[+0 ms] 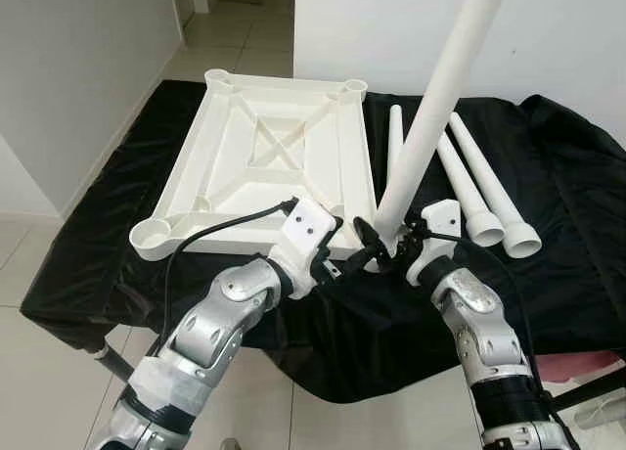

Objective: Building children table

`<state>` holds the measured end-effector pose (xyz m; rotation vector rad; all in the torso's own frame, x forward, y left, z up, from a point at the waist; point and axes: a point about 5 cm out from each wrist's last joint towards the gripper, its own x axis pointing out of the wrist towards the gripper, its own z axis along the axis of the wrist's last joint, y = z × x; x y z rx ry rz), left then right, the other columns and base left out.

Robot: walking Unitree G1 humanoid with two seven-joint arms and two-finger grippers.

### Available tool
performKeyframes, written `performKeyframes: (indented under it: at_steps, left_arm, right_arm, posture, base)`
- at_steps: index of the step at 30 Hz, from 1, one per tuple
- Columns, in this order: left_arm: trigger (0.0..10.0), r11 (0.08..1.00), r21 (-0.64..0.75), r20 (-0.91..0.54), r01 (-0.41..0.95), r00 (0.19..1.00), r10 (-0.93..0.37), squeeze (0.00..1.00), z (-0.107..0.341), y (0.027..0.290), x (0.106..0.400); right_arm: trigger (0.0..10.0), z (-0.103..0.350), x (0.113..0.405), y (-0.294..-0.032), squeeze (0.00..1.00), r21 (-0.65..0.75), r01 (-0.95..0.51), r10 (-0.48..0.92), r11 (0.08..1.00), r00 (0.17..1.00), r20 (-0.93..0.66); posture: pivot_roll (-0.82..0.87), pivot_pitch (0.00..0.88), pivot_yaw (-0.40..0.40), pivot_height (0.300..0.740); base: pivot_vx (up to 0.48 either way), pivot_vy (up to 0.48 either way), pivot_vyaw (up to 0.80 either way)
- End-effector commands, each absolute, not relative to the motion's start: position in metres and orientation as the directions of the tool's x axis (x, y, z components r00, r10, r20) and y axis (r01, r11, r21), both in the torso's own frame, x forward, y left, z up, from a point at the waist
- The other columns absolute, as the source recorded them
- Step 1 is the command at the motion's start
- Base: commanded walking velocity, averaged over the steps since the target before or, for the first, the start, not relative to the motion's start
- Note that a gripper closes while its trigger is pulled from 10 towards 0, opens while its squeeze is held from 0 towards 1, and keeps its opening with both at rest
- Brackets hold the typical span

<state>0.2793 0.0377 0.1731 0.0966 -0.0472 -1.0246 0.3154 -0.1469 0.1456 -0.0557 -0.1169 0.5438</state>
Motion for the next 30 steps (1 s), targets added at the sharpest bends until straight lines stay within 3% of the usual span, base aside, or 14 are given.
performKeyframes:
  at_steps: [1, 6, 7, 8, 9, 10, 21, 22, 23, 24, 30]
  left_arm:
    - [10.0, 0.464, 0.109, -0.016, 0.879, 0.468, -0.884, 0.0, 0.173, 0.034, 0.275]
    - [10.0, 0.453, 0.114, -0.018, 0.884, 0.458, -0.889, 0.0, 0.173, 0.033, 0.274]
    - [10.0, 0.451, 0.115, -0.018, 0.885, 0.456, -0.89, 0.0, 0.173, 0.033, 0.274]
    - [10.0, 0.449, 0.115, -0.018, 0.886, 0.454, -0.891, 0.0, 0.173, 0.033, 0.274]
    - [10.0, 0.449, 0.117, -0.019, 0.886, 0.454, -0.891, 0.0, 0.173, 0.033, 0.274]
    - [10.0, 0.449, 0.118, -0.019, 0.886, 0.454, -0.891, 0.0, 0.173, 0.033, 0.274]
    - [10.0, 0.448, 0.118, -0.024, 0.886, 0.454, -0.891, 0.0, 0.172, 0.034, 0.273]
    - [10.0, 0.447, 0.118, -0.026, 0.886, 0.453, -0.891, 0.0, 0.172, 0.034, 0.273]
    - [10.0, 0.447, 0.118, -0.026, 0.886, 0.453, -0.891, 0.0, 0.172, 0.034, 0.273]
    - [10.0, 0.446, 0.119, -0.026, 0.887, 0.452, -0.892, 0.0, 0.172, 0.033, 0.273]
    - [10.0, 0.443, 0.118, -0.026, 0.889, 0.449, -0.893, 0.0, 0.172, 0.032, 0.273]
  right_arm:
    - [10.0, 0.142, 0.319, -0.147, 0.0, -0.109, -0.54, 0.548, 0.835, 0.833, 0.073]
    - [9.9, 0.137, 0.331, -0.147, 0.0, -0.13, -0.574, 0.582, 0.808, 0.813, 0.028]
    - [5.4, 0.136, 0.335, -0.147, 0.0, -0.129, -0.569, 0.576, 0.812, 0.817, 0.018]
    - [5.4, 0.135, 0.337, -0.147, 0.0, -0.128, -0.565, 0.571, 0.815, 0.821, 0.012]
    - [1.4, 0.134, 0.338, -0.146, 0.0, -0.127, -0.564, 0.57, 0.816, 0.822, 0.009]
    - [0.0, 0.134, 0.339, -0.145, 0.0, -0.123, -0.568, 0.573, 0.814, 0.819, 0.009]
    - [0.0, 0.13, 0.341, -0.141, 0.0, -0.101, -0.591, 0.595, 0.801, 0.803, 0.025]
    - [2.3, 0.128, 0.341, -0.142, 0.0, -0.095, -0.58, 0.585, 0.809, 0.811, 0.028]
    - [2.3, 0.128, 0.341, -0.142, 0.0, -0.095, -0.58, 0.585, 0.809, 0.811, 0.028]
    - [10.0, 0.127, 0.341, -0.142, 0.0, -0.091, -0.572, 0.576, 0.815, 0.817, 0.029]
    - [10.0, 0.121, 0.334, -0.138, 0.0, -0.051, -0.517, 0.519, 0.855, 0.853, 0.047]
  posture:
    - [-0.01, 0.036, -0.023, 0.74]
    - [-0.01, 0.024, -0.019, 0.74]
    - [-0.01, 0.022, -0.019, 0.74]
    - [-0.01, 0.022, -0.019, 0.74]
    - [-0.01, 0.02, -0.02, 0.74]
    - [-0.01, 0.02, -0.02, 0.74]
    - [0.0, 0.018, -0.021, 0.74]
    - [0.0, 0.018, -0.021, 0.74]
    - [0.0, 0.018, -0.021, 0.74]
    - [0.0, 0.018, -0.022, 0.74]
    - [0.0, 0.017, -0.023, 0.74]
  base:
    - [0.0, 0.0, 0.0]
    - [0.0, 0.0, 0.0]
    - [0.0, 0.0, 0.0]
    - [0.0, 0.0, 0.0]
    - [0.0, 0.0, 0.0]
    - [0.0, 0.0, 0.0]
    - [0.0, 0.0, 0.0]
    - [0.0, 0.0, 0.0]
    - [0.0, 0.0, 0.0]
    - [0.0, 0.0, 0.0]
    - [0.0, 0.0, 0.0]
